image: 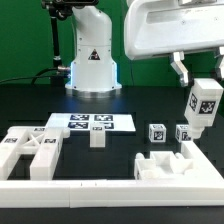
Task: Assemble chair
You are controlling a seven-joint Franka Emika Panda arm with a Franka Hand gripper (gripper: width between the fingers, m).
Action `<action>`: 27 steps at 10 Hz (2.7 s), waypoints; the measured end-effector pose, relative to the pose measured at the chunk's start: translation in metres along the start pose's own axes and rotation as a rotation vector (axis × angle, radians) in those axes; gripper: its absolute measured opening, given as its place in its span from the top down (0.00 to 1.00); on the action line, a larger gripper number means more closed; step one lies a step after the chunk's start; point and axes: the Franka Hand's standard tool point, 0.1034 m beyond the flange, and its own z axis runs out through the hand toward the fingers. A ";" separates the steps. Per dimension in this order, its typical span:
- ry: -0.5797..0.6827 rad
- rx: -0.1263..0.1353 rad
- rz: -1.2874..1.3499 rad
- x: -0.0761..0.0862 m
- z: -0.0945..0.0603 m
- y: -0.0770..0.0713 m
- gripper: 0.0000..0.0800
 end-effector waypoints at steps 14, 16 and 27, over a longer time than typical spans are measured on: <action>0.172 -0.003 -0.034 -0.028 0.049 0.005 0.65; 0.171 -0.002 -0.035 -0.028 0.051 0.004 0.65; 0.177 -0.007 -0.066 -0.038 0.063 0.007 0.41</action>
Offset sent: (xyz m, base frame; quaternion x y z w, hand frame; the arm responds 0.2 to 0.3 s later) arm -0.0034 -0.0026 -0.0333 0.0223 0.1016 -0.0033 0.9946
